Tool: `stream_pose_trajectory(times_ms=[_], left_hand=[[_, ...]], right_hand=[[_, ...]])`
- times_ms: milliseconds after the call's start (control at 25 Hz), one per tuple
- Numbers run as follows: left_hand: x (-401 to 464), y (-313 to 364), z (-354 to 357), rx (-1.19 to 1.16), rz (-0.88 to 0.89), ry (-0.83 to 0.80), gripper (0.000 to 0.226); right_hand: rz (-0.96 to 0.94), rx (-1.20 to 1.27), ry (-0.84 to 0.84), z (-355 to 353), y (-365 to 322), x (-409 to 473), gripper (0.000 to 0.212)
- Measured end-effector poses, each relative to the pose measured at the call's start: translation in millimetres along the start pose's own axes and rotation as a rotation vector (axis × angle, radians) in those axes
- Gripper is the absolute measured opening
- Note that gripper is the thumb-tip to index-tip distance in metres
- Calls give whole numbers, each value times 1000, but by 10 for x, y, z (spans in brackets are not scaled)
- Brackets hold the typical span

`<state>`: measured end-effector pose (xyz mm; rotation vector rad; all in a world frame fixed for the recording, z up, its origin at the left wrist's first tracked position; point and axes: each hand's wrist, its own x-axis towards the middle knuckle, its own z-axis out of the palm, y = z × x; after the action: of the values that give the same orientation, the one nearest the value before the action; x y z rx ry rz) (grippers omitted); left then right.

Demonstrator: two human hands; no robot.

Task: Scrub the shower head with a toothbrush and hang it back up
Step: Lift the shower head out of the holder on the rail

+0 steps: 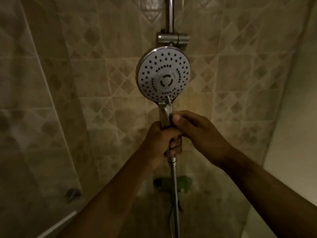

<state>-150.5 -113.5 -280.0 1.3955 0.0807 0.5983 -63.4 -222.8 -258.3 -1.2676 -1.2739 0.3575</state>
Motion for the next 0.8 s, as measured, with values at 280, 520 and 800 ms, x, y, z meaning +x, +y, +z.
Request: stream_pose_trajectory(times_ms=[280,520,800], left_hand=[[-381,-329,-12,-111,-84,65,45],[-601,-555,76,-199,-111,-10,43],[-706,-689,59,-435,-130,-237,26]], right_hand=[[415,668,-358,227,1064,-871,66],[526,678,-500,294,1224,-1271,14],[698,746,-648,401,1322,-1472,41]])
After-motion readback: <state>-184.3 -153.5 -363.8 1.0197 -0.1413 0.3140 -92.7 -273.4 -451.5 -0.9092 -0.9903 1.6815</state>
